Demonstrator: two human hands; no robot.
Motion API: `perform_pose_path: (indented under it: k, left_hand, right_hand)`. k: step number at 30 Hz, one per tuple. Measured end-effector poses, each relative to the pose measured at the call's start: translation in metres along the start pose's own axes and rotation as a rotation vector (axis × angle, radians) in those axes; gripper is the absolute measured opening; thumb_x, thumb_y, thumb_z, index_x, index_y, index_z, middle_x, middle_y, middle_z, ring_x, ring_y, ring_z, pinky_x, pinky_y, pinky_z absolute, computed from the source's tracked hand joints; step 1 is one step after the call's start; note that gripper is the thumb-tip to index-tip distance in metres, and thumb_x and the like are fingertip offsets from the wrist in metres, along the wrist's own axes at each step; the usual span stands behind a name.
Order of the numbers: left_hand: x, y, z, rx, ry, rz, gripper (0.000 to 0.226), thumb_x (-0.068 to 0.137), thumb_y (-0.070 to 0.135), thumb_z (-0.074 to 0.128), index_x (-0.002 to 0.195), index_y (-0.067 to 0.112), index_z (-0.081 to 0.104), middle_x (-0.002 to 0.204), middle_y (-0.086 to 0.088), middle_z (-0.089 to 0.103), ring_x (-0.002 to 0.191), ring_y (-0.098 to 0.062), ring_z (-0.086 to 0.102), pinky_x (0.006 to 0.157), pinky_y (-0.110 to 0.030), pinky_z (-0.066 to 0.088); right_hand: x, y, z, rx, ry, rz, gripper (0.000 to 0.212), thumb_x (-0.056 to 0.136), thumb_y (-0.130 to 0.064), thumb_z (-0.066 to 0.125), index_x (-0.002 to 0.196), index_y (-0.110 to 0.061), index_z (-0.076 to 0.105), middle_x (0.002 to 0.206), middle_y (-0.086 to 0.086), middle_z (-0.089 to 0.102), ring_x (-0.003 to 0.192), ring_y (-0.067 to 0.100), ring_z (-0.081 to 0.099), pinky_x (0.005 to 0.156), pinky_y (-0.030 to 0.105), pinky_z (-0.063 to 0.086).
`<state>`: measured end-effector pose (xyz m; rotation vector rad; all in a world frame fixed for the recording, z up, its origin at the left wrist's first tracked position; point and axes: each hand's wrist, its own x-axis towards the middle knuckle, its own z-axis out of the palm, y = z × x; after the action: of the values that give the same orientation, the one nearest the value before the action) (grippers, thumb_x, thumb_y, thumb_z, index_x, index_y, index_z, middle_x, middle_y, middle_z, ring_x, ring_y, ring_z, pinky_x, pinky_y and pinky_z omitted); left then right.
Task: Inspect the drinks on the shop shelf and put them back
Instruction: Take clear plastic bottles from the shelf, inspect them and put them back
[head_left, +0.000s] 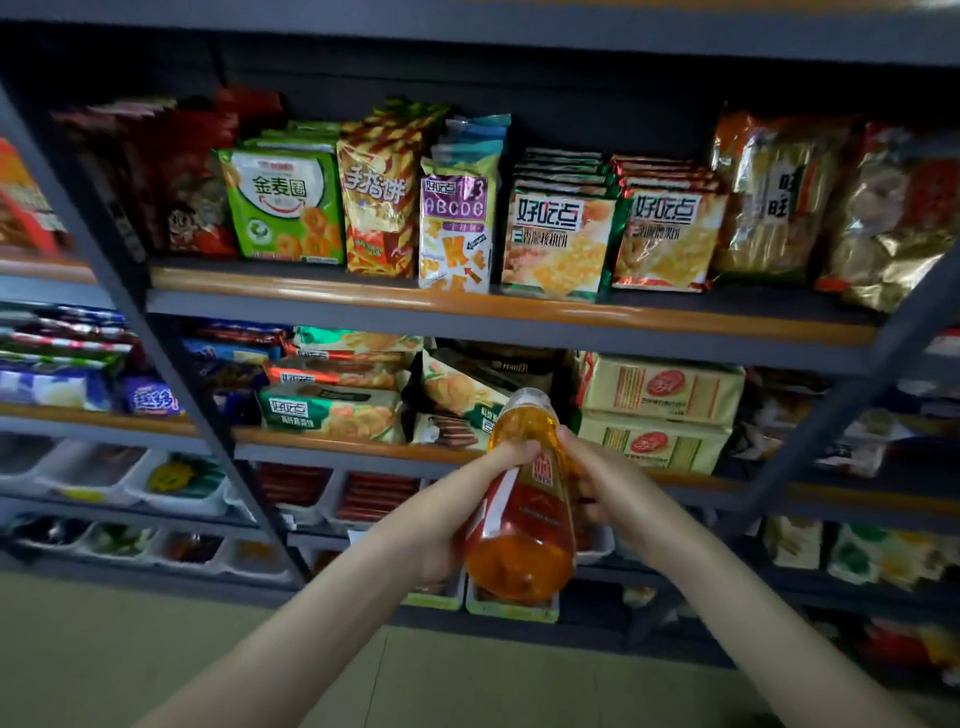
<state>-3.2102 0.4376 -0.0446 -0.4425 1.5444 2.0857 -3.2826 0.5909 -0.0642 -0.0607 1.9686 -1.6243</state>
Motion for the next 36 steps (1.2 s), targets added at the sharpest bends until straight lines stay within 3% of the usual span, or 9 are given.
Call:
perform_pose_path:
  k: [3, 6, 9, 14, 19, 22, 25, 30, 36]
  left_hand:
    - [0.005, 0.007, 0.000, 0.165, 0.063, 0.104, 0.044, 0.085, 0.046, 0.065, 0.118, 0.018, 0.062, 0.103, -0.008, 0.074, 0.095, -0.025, 0.071, 0.086, -0.038, 0.057]
    - [0.009, 0.009, -0.002, 0.678, 0.259, 0.283, 0.058, 0.072, 0.063, 0.068, 0.112, 0.023, 0.056, 0.099, 0.000, 0.071, 0.088, -0.018, 0.069, 0.084, -0.038, 0.056]
    - [0.001, 0.011, -0.001, 1.007, 0.405, 0.343, 0.073, 0.067, 0.069, 0.068, 0.116, 0.023, 0.041, 0.097, 0.008, 0.060, 0.084, -0.008, 0.061, 0.067, -0.026, 0.051]
    - [-0.014, 0.038, -0.020, 0.615, -0.014, 0.336, 0.064, 0.085, 0.028, 0.073, 0.135, 0.042, 0.036, 0.115, 0.006, 0.066, 0.098, -0.013, 0.069, 0.092, -0.035, 0.055]
    - [-0.011, 0.061, -0.027, 0.547, -0.184, 0.502, 0.077, 0.086, 0.020, 0.068, 0.145, 0.049, 0.027, 0.127, 0.001, 0.063, 0.116, -0.015, 0.062, 0.094, -0.034, 0.052]
    - [-0.007, 0.075, -0.029, 0.669, -0.120, 0.680, 0.079, 0.088, 0.017, 0.068, 0.145, 0.049, 0.025, 0.129, 0.008, 0.061, 0.121, -0.011, 0.057, 0.100, -0.033, 0.049]
    - [-0.010, 0.091, -0.024, 0.650, -0.042, 0.978, 0.071, 0.089, 0.027, 0.069, 0.145, 0.045, 0.030, 0.132, 0.013, 0.058, 0.127, -0.010, 0.052, 0.104, -0.033, 0.044]
    - [-0.015, 0.113, 0.001, 0.898, 0.124, 1.292, 0.058, 0.075, 0.051, 0.068, 0.127, 0.046, 0.041, 0.127, 0.021, 0.054, 0.119, 0.002, 0.052, 0.097, -0.023, 0.048]
    - [0.000, 0.143, 0.023, 1.028, -0.003, 1.417, 0.064, 0.075, 0.047, 0.072, 0.131, 0.044, 0.040, 0.131, 0.027, 0.048, 0.124, 0.002, 0.049, 0.101, -0.024, 0.045]
  right_hand:
    - [-0.001, -0.005, 0.001, 0.034, 0.015, -0.072, 0.046, 0.091, -0.055, 0.053, 0.133, -0.036, 0.048, 0.130, 0.001, 0.058, 0.115, 0.021, 0.059, 0.096, 0.049, 0.050]
    - [-0.001, -0.015, 0.004, 0.118, -0.071, -0.121, 0.044, 0.091, -0.045, 0.059, 0.130, -0.049, 0.040, 0.122, -0.004, 0.061, 0.106, 0.019, 0.064, 0.081, 0.041, 0.058]
    - [-0.001, -0.022, 0.013, 0.106, -0.057, -0.212, 0.048, 0.086, -0.041, 0.068, 0.127, -0.049, 0.044, 0.118, -0.007, 0.066, 0.105, 0.017, 0.066, 0.087, 0.049, 0.056]
    - [-0.003, -0.035, 0.005, 0.218, 0.039, -0.331, 0.058, 0.080, -0.036, 0.072, 0.133, -0.036, 0.050, 0.117, 0.000, 0.068, 0.101, 0.021, 0.069, 0.078, 0.047, 0.058]
    - [-0.014, -0.065, -0.006, 0.170, 0.079, -0.504, 0.047, 0.075, -0.033, 0.070, 0.120, -0.021, 0.061, 0.103, -0.001, 0.073, 0.100, 0.019, 0.068, 0.073, 0.034, 0.056]
    - [-0.022, -0.075, -0.007, 0.040, 0.192, -0.690, 0.062, 0.071, -0.030, 0.077, 0.127, -0.029, 0.051, 0.110, -0.008, 0.069, 0.103, 0.008, 0.065, 0.079, 0.023, 0.054]
    - [-0.027, -0.076, -0.005, -0.330, 0.372, -0.862, 0.078, 0.071, -0.035, 0.083, 0.127, -0.056, 0.033, 0.120, -0.028, 0.055, 0.112, -0.002, 0.056, 0.090, 0.019, 0.049]
    - [-0.033, -0.082, -0.007, -0.584, 0.437, -0.977, 0.080, 0.074, -0.044, 0.077, 0.122, -0.071, 0.019, 0.117, -0.047, 0.042, 0.110, -0.005, 0.050, 0.085, 0.007, 0.043]
    - [-0.046, -0.092, -0.034, -0.563, 0.589, -1.058, 0.069, 0.073, -0.056, 0.067, 0.128, -0.059, 0.026, 0.125, -0.038, 0.039, 0.115, -0.011, 0.048, 0.088, 0.000, 0.038]
